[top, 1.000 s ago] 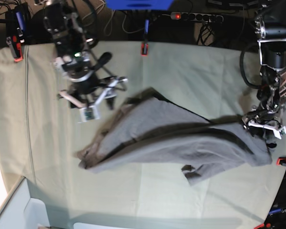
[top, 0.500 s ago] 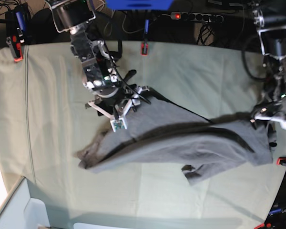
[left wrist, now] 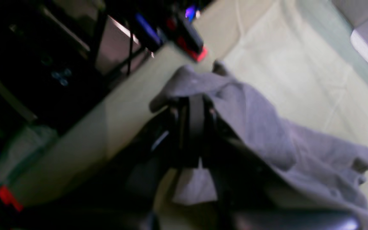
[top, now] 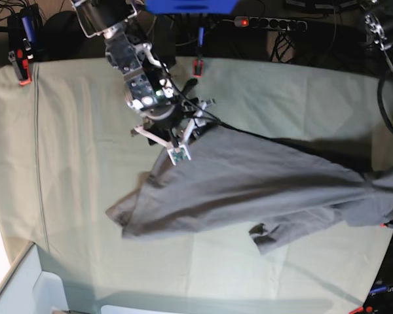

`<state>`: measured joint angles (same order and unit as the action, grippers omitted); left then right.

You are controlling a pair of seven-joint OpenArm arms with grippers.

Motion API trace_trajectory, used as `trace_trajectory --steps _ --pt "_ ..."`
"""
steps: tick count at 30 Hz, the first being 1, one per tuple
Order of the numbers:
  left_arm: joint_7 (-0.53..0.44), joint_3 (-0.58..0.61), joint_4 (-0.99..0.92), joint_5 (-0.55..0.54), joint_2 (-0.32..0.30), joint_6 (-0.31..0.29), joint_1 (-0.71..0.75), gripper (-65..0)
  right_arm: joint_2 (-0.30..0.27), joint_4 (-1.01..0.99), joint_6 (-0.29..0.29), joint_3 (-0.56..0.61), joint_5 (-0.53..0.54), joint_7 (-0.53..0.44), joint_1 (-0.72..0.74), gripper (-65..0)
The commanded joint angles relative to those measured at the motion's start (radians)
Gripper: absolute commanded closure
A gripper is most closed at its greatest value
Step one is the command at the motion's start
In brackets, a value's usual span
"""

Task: Layout the t-shirt on the table in an organized manner, then fold the t-shirt properly
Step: 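Lift the shirt with both grippers, shake it and lay it flat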

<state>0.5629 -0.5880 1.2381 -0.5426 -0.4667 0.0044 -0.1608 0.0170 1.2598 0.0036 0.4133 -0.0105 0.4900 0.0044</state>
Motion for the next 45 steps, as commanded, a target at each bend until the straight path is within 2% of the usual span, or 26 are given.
trace_trajectory --steps 1,3,9,11,14,15,19,27,32,37,42,45 --pt "-0.03 -0.007 0.033 -0.003 -0.023 -0.004 -0.012 0.0 0.016 -0.018 0.002 -0.001 0.007 -0.009 0.032 -34.8" --pt "-0.03 -0.007 0.036 -0.003 -0.019 -0.002 -0.01 0.0 0.033 -0.075 0.002 -0.009 0.007 -0.009 0.056 -34.8" --pt "-0.03 -0.007 0.044 -0.01 -0.013 -0.004 0.034 0.0 0.037 -0.17 0.002 -0.006 0.007 -0.009 0.121 -33.0" --pt "-0.03 -0.007 0.044 -0.012 -0.013 -0.004 0.054 0.0 0.031 -0.171 0.002 -0.004 0.007 -0.009 0.122 -25.5" --pt "-0.03 -0.007 0.044 -0.014 -0.011 -0.004 0.071 0.0 0.005 -0.154 0.002 -0.011 0.007 0.0 0.118 -4.3" --pt "-0.03 -0.008 0.048 -0.015 -0.007 -0.004 0.091 0.0 -0.009 -0.127 0.002 -0.012 0.008 0.003 0.102 0.0" --pt "-0.028 -0.028 0.176 -0.015 0.036 -0.002 0.203 0.0 -0.09 0.13 0.002 -0.075 0.008 0.02 -0.039 0.0" --pt "-0.028 -0.114 0.438 -0.006 0.217 -0.007 0.439 0.0 -0.217 0.628 0.003 -0.185 0.008 0.016 -0.33 0.0" --pt "-0.028 -0.114 0.503 -0.006 0.251 -0.008 0.496 0.0 -0.266 0.762 0.003 -0.227 0.008 0.012 -0.447 0.0" --pt "-0.028 -0.106 0.513 -0.007 0.243 -0.004 0.435 0.0 -0.291 0.763 0.012 -0.227 0.008 0.012 -0.398 0.0" --pt "-0.027 -0.059 0.501 -0.001 0.24 -0.001 0.218 0.0 -0.285 0.713 0.141 -0.23 0.007 0.025 -0.194 0.0" --pt "-0.027 0.013 0.497 0.0 0.214 0.001 0.083 0.0 -0.285 0.653 0.16 -0.228 0.005 0.037 -0.053 0.0"
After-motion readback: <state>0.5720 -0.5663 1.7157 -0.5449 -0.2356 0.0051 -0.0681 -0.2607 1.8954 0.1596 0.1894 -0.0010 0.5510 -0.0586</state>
